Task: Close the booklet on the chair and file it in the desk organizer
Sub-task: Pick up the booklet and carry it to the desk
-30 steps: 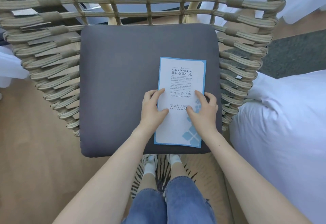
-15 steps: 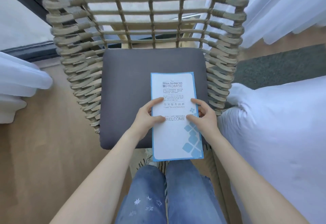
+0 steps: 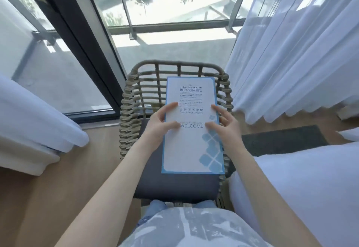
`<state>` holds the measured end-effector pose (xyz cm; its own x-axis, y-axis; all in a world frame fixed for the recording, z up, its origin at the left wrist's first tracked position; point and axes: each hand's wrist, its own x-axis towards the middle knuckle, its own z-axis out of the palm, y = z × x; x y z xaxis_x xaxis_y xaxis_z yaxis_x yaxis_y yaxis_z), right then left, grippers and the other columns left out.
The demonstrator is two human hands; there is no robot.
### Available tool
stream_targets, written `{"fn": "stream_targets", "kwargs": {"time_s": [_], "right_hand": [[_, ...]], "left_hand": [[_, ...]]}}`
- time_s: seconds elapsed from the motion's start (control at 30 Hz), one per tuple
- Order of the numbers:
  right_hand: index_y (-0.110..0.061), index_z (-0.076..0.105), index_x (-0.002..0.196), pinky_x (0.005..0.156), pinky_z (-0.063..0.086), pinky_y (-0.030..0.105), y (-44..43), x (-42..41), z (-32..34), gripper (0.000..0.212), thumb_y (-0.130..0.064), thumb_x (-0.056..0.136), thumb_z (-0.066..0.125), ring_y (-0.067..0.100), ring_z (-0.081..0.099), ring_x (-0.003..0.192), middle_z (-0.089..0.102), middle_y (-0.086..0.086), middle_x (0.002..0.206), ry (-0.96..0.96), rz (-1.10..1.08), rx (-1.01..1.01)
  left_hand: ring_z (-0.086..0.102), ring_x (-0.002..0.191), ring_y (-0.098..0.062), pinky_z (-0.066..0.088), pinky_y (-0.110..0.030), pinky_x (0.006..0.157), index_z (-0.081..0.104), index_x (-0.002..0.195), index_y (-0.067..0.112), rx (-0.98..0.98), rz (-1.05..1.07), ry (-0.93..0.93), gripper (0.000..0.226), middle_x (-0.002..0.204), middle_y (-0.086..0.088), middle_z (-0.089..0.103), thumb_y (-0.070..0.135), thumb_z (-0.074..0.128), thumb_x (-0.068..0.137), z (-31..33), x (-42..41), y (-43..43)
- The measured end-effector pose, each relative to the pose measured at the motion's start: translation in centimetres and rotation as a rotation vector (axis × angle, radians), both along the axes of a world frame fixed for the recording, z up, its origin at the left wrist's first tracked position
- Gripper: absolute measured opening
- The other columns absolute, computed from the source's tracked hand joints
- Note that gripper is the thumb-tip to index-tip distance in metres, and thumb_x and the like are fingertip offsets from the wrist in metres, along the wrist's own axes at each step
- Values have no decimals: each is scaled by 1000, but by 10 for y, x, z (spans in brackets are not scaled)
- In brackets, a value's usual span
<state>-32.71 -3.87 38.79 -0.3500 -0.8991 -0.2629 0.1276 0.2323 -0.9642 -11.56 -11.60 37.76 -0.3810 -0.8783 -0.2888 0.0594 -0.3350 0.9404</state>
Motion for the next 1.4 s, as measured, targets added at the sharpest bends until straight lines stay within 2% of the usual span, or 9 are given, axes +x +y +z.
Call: {"fn": "stream_targets", "kwargs": {"time_s": [0.13, 0.2, 0.3, 0.47, 0.73, 0.83, 0.97, 1.23, 1.4], "right_hand": [[-26, 65, 125, 67, 59, 24, -27, 1, 67, 56, 4, 78, 73, 11, 74, 87, 78, -9, 94, 9, 25, -166], [-27, 66, 124, 70, 60, 29, -42, 2, 100, 56, 3, 77, 73, 16, 74, 89, 78, -2, 99, 8, 30, -257], [-34, 69, 116, 72, 61, 33, -63, 3, 148, 57, 5, 74, 73, 19, 74, 90, 78, 0, 97, 34, 40, -379], [-38, 69, 116, 76, 62, 35, -78, 9, 203, 60, 3, 73, 77, 21, 74, 95, 78, -4, 101, 75, 83, -567], [-36, 69, 116, 78, 61, 41, -90, 36, 191, 58, -3, 69, 72, 27, 74, 95, 78, 5, 103, -27, 163, -581], [-34, 68, 118, 70, 61, 33, -101, 54, 187, 58, 3, 73, 73, 25, 75, 91, 78, 4, 102, -59, 255, -562], [-34, 68, 118, 71, 61, 35, -114, 94, 181, 58, 10, 80, 70, 24, 74, 87, 78, 4, 99, -93, 387, -539], [-32, 66, 120, 74, 62, 36, -104, 224, 172, 55, 9, 82, 69, 25, 74, 90, 78, 2, 99, -199, 741, -491], [-37, 67, 116, 75, 63, 36, -74, 319, 169, 55, 7, 82, 69, 23, 74, 90, 78, 1, 98, -226, 954, -460]], "left_hand": [[66, 113, -26, 54, -48, 95, 63, 126, 24, -148, 31, 48, 65, 121, 0, 70, -4, 72, 68, 68, -2, -24], [67, 110, -25, 55, -49, 93, 63, 126, 23, -241, 60, 62, 65, 115, 7, 72, -3, 72, 68, 103, -2, -38], [68, 108, -29, 58, -46, 85, 65, 124, 29, -360, 94, 105, 64, 122, -7, 69, -2, 73, 68, 153, -1, -51], [68, 106, -30, 60, -42, 79, 65, 122, 34, -505, 165, 176, 64, 123, -9, 68, -4, 71, 71, 204, 3, -58], [64, 112, -35, 55, -53, 91, 64, 123, 30, -507, 296, 166, 64, 125, -13, 66, 0, 72, 67, 197, 26, -45], [66, 110, -31, 58, -49, 85, 64, 123, 34, -517, 356, 126, 63, 124, -9, 67, 1, 72, 69, 197, 49, -37], [70, 104, -26, 60, -39, 77, 63, 122, 38, -525, 494, 57, 63, 117, -4, 71, 2, 70, 71, 192, 91, -19], [69, 107, -25, 58, -41, 84, 66, 117, 36, -535, 871, -24, 61, 116, -1, 73, -4, 67, 70, 179, 204, 55], [69, 105, -15, 57, -28, 80, 69, 112, 39, -526, 1099, -52, 63, 114, 5, 74, -8, 65, 69, 172, 275, 121]]}}
